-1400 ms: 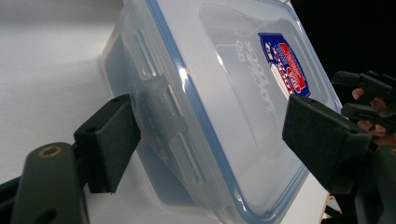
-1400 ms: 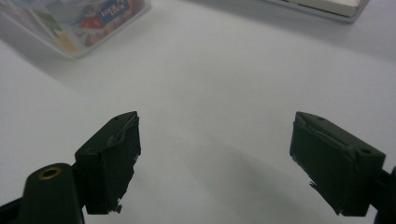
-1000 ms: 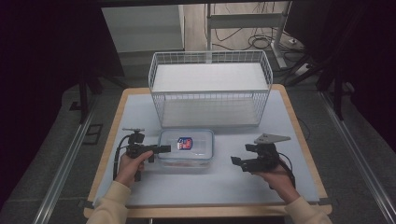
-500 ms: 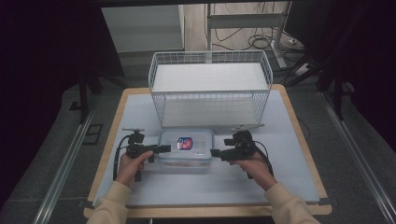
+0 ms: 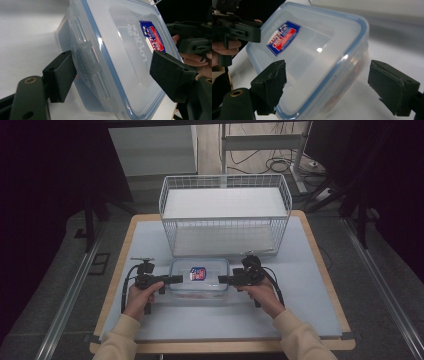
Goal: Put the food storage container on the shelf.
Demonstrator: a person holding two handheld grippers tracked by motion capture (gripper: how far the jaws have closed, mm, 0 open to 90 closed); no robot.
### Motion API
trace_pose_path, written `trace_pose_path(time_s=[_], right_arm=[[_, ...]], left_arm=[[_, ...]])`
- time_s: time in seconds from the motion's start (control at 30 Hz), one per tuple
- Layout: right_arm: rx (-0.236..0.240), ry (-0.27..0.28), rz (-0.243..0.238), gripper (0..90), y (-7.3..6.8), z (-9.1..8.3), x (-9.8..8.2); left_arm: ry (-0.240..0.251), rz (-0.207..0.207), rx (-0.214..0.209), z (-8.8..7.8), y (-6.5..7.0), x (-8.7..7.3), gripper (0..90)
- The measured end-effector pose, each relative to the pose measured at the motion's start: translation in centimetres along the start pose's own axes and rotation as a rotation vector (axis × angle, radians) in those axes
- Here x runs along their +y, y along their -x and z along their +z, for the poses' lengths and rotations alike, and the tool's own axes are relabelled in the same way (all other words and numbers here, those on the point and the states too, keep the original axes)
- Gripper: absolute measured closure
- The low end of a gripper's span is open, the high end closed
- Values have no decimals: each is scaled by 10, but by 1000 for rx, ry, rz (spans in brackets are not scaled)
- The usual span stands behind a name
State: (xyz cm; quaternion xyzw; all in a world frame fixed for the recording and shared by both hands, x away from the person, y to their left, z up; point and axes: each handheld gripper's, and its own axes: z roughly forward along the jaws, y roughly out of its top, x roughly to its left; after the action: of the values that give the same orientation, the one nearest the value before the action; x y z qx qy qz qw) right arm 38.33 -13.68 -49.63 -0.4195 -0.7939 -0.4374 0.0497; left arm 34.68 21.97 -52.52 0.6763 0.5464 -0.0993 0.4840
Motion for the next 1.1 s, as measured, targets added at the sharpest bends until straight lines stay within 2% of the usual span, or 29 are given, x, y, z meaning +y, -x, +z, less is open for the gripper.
trace_pose_path(time_s=[0.23,0.43,0.6,0.77,0.97,1.1], right_arm=[[58,-27,84,140,9,8,-4],[123,-43,129,181,9,13,-5],[126,-40,158,250,11,11,-5],[126,-26,158,334,11,5,-5],[147,-7,192,421,12,-2,-7],[147,0,186,451,9,-6,-9]], left_arm=[[5,-2,0,0,0,-1,219],[8,-3,6,0,1,-1,219],[12,0,9,0,2,-2,219],[13,18,22,-2,6,-3,226],[42,22,20,-7,8,-8,271],[55,40,34,-10,13,-11,284]])
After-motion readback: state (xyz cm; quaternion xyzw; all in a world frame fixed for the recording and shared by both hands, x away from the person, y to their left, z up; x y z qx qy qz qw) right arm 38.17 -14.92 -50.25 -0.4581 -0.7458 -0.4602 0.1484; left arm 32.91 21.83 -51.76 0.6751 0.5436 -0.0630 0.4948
